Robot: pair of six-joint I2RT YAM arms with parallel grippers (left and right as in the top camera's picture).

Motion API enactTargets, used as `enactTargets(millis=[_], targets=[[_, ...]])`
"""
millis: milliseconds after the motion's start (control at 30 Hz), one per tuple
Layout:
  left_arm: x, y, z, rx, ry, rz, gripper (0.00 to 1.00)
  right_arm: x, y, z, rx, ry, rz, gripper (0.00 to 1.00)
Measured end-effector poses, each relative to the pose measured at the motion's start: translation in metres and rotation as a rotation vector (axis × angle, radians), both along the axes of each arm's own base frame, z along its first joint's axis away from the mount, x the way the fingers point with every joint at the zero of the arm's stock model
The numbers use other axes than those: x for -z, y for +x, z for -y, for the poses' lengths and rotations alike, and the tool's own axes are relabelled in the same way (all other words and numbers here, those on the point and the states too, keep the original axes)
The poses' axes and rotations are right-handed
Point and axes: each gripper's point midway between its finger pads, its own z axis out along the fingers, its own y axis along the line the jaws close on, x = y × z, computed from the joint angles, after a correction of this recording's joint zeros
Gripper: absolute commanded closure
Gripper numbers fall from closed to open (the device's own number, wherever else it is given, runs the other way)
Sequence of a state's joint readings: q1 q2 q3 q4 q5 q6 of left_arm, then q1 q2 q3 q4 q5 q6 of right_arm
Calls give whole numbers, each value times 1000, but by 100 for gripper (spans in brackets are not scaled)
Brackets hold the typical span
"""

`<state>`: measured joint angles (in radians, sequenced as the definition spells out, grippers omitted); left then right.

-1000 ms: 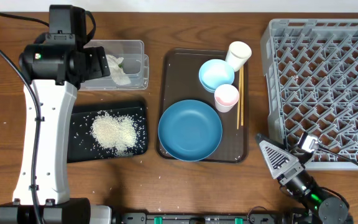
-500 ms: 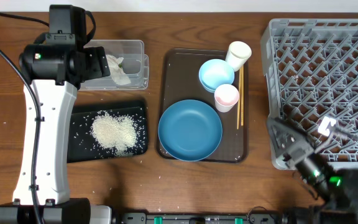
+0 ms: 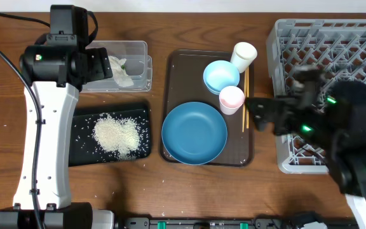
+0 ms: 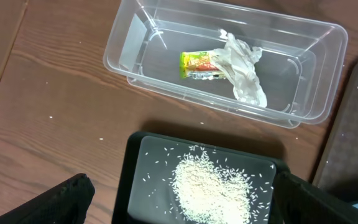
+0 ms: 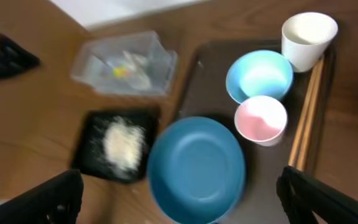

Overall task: Sort waste into correct bins and load items into the dishwasher rack
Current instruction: 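Reach the right gripper over the pink bowl on the brown tray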

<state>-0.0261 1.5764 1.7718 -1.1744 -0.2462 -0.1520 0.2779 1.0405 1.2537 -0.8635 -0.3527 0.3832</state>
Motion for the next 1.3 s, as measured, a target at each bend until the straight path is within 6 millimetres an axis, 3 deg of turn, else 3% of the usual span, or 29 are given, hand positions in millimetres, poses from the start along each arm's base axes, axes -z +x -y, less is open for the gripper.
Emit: enactTargets(millis=[200,400,700,833,1033,1233,1300], targets=[[0,0,0,0,0,0,4,24,31,-30,-24,-226,-63,1],[0,0,0,0,0,0,4,72,69,-41,-14,-402,-233,1],[0,0,0,0,0,0,4,136,99,-54,-31,-504,-399,1],[0,0,0,0,0,0,4,149,111,-60,-29,-503,-393,1],[0,0,0,0,0,0,4,164,121,-65,-27,-506,-405,16],[0,0,0,0,0,0,4,204,121,-66,-10,-524,-506,38],[0,0,0,0,0,0,4,217,120,-67,-6,-531,-538,41]])
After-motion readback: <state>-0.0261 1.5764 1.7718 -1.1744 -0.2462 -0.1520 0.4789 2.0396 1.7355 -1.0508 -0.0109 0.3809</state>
